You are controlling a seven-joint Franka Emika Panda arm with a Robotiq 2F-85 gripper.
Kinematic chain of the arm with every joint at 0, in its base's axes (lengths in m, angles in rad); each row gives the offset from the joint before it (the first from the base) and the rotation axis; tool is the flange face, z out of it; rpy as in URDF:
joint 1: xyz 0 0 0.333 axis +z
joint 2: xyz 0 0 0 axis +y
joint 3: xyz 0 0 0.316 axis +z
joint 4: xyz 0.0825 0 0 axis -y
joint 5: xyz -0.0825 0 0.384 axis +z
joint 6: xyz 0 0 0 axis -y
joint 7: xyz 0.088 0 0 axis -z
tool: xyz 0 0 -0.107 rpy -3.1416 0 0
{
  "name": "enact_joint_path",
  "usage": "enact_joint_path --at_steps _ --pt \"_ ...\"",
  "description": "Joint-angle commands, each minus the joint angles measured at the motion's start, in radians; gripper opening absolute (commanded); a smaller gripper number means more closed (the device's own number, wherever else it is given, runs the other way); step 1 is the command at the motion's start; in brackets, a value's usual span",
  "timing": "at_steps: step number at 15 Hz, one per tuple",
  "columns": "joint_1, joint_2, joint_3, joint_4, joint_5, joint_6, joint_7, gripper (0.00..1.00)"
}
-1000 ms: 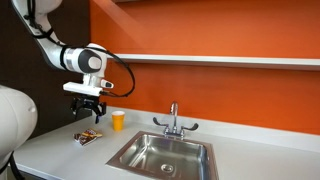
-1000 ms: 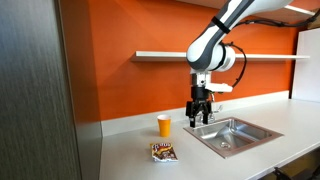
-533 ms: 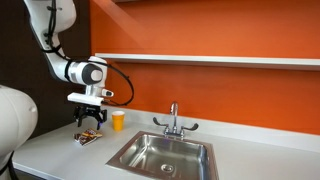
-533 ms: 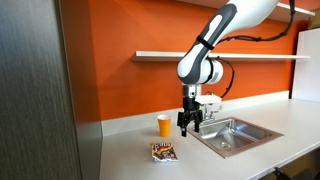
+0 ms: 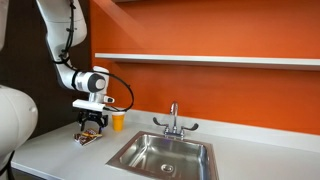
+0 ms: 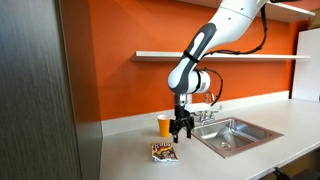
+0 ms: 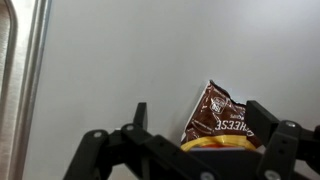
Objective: Put the packet on the bottom shelf.
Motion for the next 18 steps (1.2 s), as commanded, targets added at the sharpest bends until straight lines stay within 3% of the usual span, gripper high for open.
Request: enact_joint_path --at_steps 1,10,18 --pt "-0.008 0.071 0.032 0.066 -0.038 0.005 0.062 1.00" --pt "0.015 0.128 0.089 0.124 -0.030 -0.023 0.102 1.00" --pt "0.024 0.153 0.097 0.143 -0.047 -0.010 0.104 1.00"
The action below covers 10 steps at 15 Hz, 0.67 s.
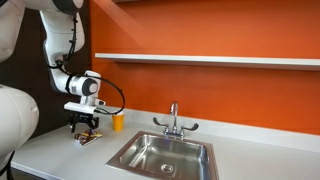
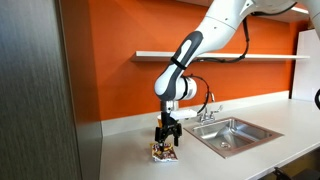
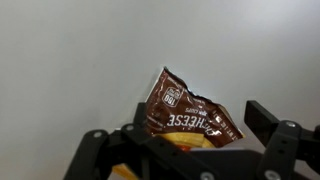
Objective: Put the packet on the bottom shelf.
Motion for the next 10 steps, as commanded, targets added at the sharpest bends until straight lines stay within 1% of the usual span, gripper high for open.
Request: enact_joint_path --at_steps 1,10 --pt "0.003 0.032 0.009 0.035 -0.040 -0.006 0.032 1.00" --pt "0.009 0.091 0.002 0.080 -0.086 -0.011 0.044 1.00"
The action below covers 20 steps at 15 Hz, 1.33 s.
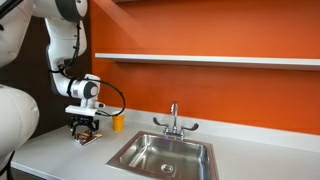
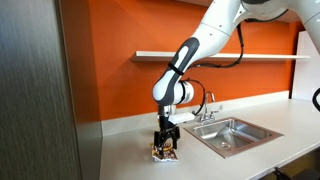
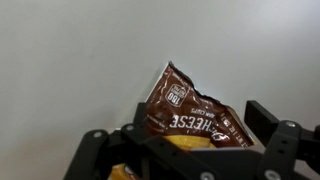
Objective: Put the packet on the bottom shelf.
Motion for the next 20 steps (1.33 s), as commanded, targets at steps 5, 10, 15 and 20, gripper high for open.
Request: enact_joint_path --at_steps 5,10,15,20 --pt "0.006 0.042 -0.001 0.059 -0.038 -0.011 0.050 1.00" --pt "0.006 0.058 -0.007 0.083 -0.046 -0.013 0.064 1.00" --pt "0.006 0.076 -0.011 0.103 -0.049 -0.015 0.073 1.00" --pt "0.004 0.090 -0.016 0.120 -0.049 -0.018 0.072 0.74"
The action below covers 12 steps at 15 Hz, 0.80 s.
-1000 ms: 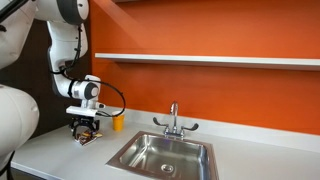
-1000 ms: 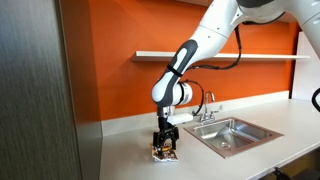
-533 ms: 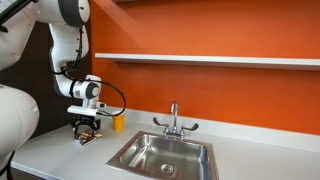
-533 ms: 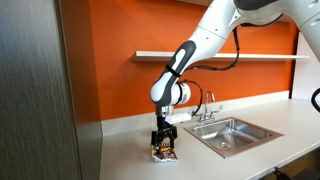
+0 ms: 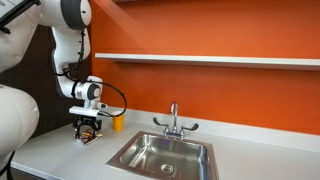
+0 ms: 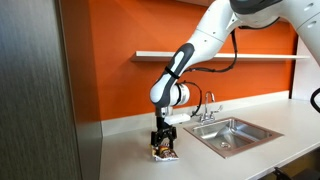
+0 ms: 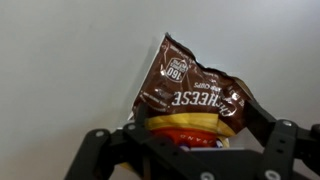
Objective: Put the packet on the bottom shelf.
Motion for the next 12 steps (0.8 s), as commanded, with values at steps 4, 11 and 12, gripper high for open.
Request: enact_joint_path --at_steps 4,11,12 --pt "0.003 0.021 -0.010 0.037 -0.029 -0.019 0.035 0.42" --pt "-0.003 0.015 -0.022 0.054 -0.031 -0.028 0.033 0.00" --pt "-0.003 0.013 -0.023 0.056 -0.030 -0.031 0.034 0.00"
